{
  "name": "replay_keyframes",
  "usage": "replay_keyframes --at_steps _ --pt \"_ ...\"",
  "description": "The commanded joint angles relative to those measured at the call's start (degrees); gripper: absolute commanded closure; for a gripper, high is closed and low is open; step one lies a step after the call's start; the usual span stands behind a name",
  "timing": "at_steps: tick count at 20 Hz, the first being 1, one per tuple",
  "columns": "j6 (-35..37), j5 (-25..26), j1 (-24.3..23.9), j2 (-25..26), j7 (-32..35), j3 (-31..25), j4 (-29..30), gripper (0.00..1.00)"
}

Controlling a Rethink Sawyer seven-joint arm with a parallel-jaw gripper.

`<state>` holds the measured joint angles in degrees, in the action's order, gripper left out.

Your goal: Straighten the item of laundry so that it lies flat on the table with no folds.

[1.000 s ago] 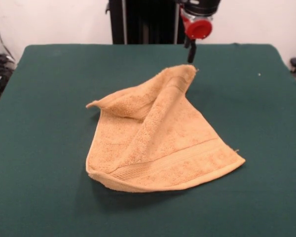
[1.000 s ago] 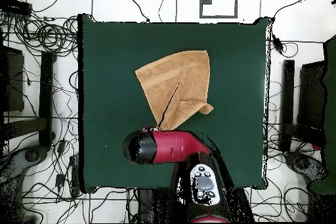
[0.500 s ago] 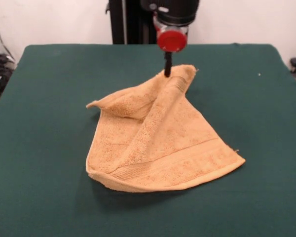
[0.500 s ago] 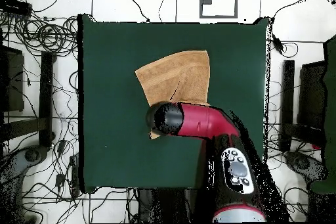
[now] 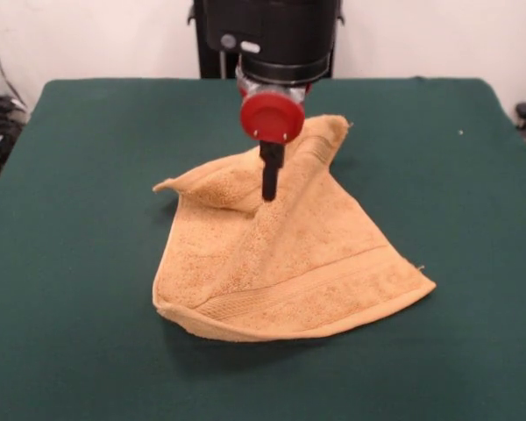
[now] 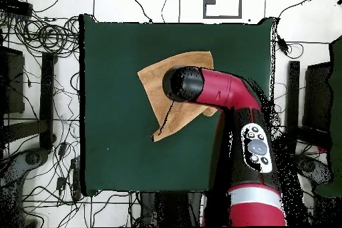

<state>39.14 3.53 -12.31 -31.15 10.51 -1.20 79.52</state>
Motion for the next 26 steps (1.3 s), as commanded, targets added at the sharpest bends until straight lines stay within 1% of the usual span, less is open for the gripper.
replay_keyframes --at_steps 1,4,7,9,12,15,16,22,26 --pt "5.3 -2.71 1.94 6.88 13.13 -6.5 -7.43 0.0" --pt "4.29 -2.18 3.03 8.07 13.78 -5.75 -8.04 0.0" --pt "6.03 -2.41 3.53 8.55 13.6 -5.95 -8.39 0.0" --pt "5.92 -2.76 3.47 8.55 13.5 -6.32 -8.1 0.0" --pt "3.06 -2.35 3.09 8.25 12.49 -6.99 -6.96 0.0" --pt "2.22 -2.13 3.32 8.01 12.82 -6.74 -6.08 0.0" --pt "1.88 -2.35 3.48 7.97 13.31 -6.77 -5.74 1.0" --pt "1.08 -2.64 4.45 7.83 14.97 -6.37 -5.14 1.0" --pt "-2.33 -3.26 3.41 7.21 14.8 -8.09 -3.03 1.0"
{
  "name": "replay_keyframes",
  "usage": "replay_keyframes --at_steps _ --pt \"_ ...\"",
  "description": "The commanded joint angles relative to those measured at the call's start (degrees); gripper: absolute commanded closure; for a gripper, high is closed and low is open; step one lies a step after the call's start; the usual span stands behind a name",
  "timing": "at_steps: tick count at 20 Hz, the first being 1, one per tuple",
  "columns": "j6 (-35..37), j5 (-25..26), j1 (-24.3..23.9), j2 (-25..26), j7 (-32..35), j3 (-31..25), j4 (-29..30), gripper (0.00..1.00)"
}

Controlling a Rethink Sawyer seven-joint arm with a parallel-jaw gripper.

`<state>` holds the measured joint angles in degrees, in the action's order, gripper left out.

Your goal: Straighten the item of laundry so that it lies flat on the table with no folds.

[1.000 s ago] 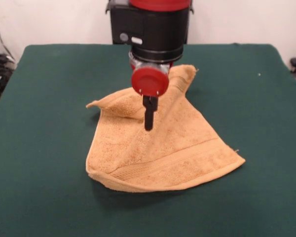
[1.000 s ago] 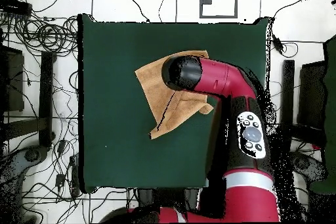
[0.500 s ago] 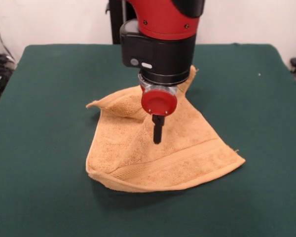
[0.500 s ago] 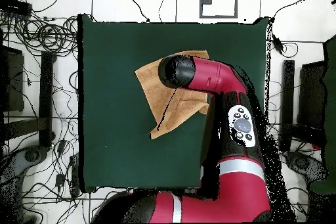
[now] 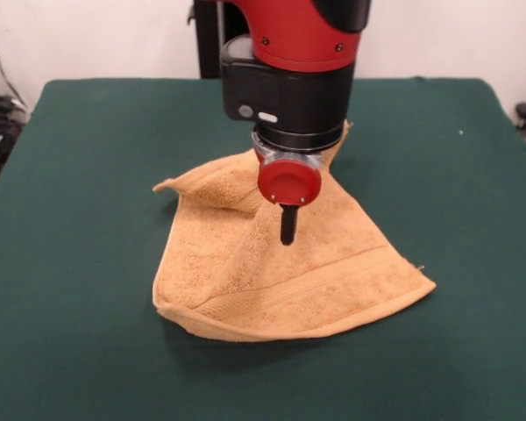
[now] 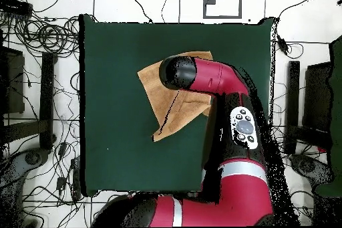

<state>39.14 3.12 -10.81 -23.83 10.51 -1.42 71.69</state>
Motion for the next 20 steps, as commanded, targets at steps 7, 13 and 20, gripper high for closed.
replay_keyframes --at_steps 7,13,20 --pt "-10.44 -4.16 -2.68 -0.81 12.65 -14.25 9.31 1.0" --pt "-10.91 -5.06 -3.09 3.34 14.49 -15.7 6.55 1.0" --pt "-4.14 -5.75 -0.1 5.71 16.66 -11.97 2.52 1.0"
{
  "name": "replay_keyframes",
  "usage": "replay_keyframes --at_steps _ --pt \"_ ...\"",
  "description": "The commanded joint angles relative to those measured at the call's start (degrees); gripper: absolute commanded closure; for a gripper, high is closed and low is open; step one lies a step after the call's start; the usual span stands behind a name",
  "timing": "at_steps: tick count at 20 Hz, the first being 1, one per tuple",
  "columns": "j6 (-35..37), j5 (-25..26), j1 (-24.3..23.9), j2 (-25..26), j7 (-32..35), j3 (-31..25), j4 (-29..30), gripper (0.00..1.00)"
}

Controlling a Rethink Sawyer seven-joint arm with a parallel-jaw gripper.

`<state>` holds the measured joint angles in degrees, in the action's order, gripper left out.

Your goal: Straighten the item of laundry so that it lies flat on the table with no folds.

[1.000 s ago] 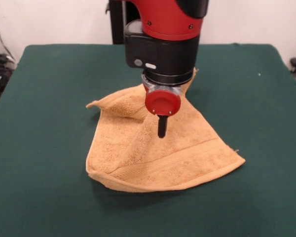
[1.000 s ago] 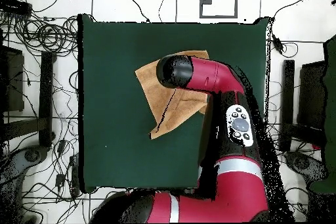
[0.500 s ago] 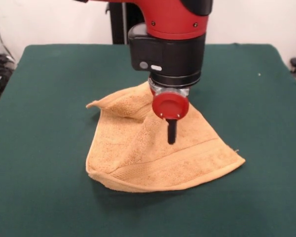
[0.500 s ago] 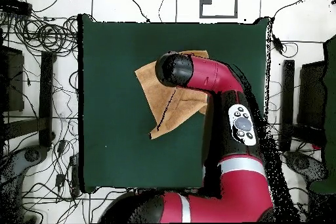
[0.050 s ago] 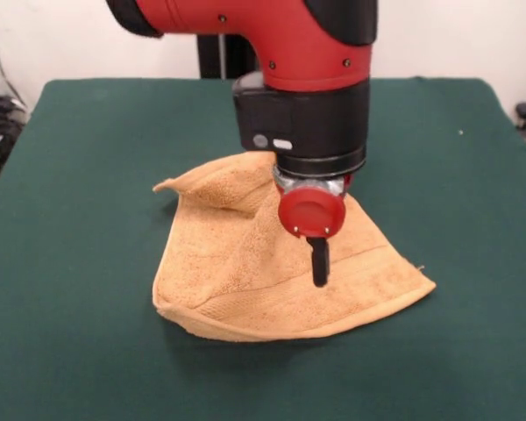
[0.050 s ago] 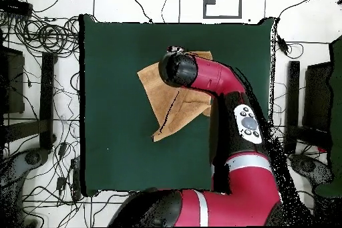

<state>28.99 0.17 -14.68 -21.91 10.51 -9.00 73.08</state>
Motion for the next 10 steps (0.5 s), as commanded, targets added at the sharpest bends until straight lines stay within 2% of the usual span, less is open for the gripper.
replay_keyframes --at_steps 1,2,6,10 --pt "9.96 -2.73 5.09 4.5 17.21 -2.51 -0.86 1.0" --pt "13.92 -2.65 6.42 5.21 17.75 -0.62 -2.85 1.0" --pt "20.73 -2.23 7.89 6.76 18.05 1.68 -5.65 1.0" --pt "22.76 -2.07 8.67 7.45 18.46 2.58 -6.64 1.0"
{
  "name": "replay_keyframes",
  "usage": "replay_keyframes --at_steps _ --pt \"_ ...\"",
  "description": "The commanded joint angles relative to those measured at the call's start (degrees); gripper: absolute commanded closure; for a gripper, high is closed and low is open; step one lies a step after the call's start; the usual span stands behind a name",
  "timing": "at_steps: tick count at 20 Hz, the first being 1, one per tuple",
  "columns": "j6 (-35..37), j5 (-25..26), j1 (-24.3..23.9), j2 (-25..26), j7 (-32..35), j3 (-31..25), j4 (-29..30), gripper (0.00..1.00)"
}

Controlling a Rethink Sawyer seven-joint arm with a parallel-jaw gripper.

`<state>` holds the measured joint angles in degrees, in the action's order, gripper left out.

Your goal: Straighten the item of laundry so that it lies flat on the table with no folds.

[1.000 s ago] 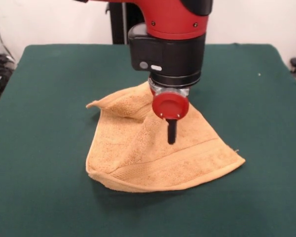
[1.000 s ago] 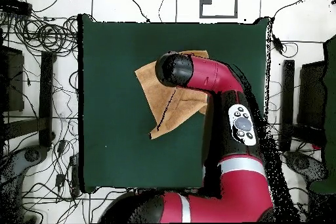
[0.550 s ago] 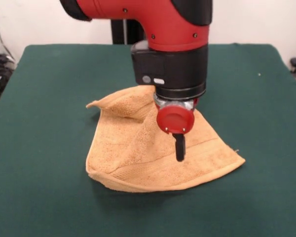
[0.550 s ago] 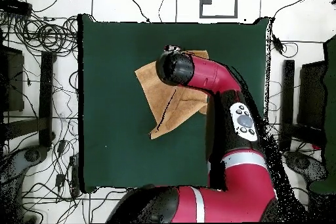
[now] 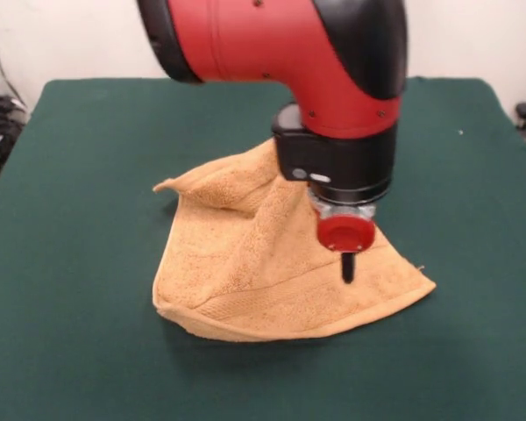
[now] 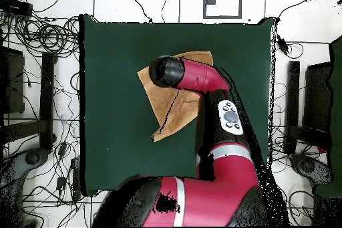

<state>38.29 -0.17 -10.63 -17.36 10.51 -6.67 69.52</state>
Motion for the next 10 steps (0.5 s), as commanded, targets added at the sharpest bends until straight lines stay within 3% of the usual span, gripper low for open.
replay_keyframes --at_steps 1,5,10 --pt "14.41 -1.65 4.94 3.56 18.79 0.64 -3.97 1.0" --pt "15.22 -1.98 4.96 4.29 18.92 0.22 -4.38 1.0" --pt "10.71 -2.24 3.9 5.02 18.0 -1.38 -2.43 1.0"
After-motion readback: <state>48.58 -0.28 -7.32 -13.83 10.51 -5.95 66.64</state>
